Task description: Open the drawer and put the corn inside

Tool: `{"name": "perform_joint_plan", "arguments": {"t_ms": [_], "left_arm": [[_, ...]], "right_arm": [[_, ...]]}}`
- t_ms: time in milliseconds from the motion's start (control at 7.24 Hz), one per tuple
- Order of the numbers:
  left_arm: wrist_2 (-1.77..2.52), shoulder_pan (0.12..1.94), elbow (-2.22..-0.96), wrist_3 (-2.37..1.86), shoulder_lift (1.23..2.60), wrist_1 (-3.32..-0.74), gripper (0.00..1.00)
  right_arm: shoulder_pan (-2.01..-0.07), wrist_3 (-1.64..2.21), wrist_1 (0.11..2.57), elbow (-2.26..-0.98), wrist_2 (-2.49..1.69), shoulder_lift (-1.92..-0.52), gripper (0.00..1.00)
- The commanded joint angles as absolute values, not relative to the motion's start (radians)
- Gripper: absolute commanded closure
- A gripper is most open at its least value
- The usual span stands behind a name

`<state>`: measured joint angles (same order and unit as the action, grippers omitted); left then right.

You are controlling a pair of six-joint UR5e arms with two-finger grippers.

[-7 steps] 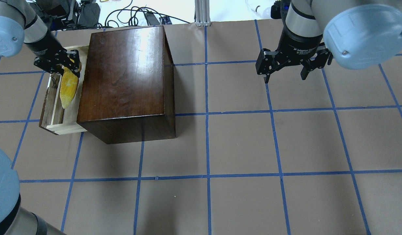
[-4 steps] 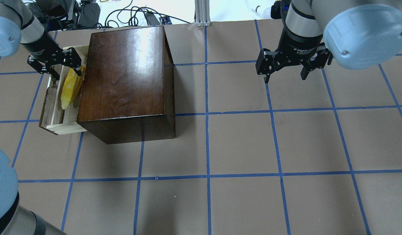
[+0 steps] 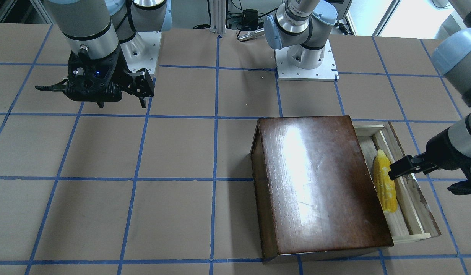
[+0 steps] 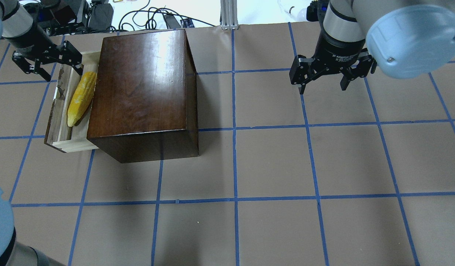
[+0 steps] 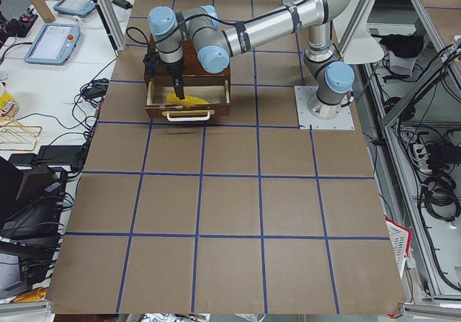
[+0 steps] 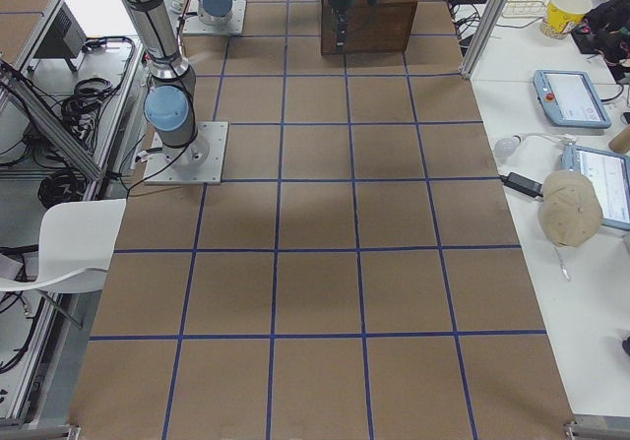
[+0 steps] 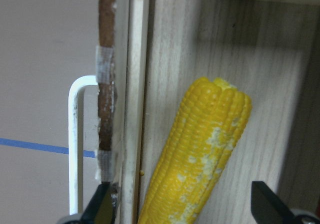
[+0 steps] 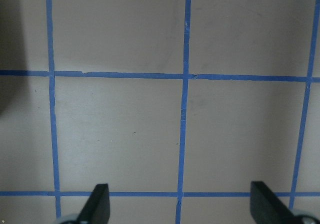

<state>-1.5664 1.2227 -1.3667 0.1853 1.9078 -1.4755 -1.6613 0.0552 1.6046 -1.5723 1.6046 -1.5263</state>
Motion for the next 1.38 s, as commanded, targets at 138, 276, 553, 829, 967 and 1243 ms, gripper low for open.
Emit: {"name": "perform_joint_plan", "arguments": {"t_ms": [138, 276, 553, 829, 967, 1243], "left_arm": [[-1.574, 1.317, -1.256, 0.17, 1.824, -1.652, 0.0], [-1.577, 1.388, -1.259, 0.103, 1.789, -1.654, 0.0], [-1.578, 1.524, -1.296, 0.06, 1.743, -1.657, 0.0], [-1.578, 1.609, -1.388, -0.039, 1.65, -1.655, 0.0], [-1.577, 1.624, -1.425, -0.046, 1.6, -1.657, 0.0], [-1.575, 1.599, -1.486, -0.032, 1.569, -1.597, 0.0]], "right_arm": [[-1.661, 0.055, 1.605, -1.572, 1.605, -1.526, 0.0], [-1.661, 0.055, 1.605, -1.572, 1.605, -1.526, 0.0], [-1.661, 0.055, 1.605, -1.572, 1.605, -1.526, 0.0], [-1.663, 0.055, 1.605, -1.572, 1.605, -1.526, 0.0], [-1.661, 0.055, 1.605, -1.572, 1.605, -1.526, 0.0], [-1.661, 0.055, 1.605, -1.572, 1.605, -1.526, 0.0]]}}
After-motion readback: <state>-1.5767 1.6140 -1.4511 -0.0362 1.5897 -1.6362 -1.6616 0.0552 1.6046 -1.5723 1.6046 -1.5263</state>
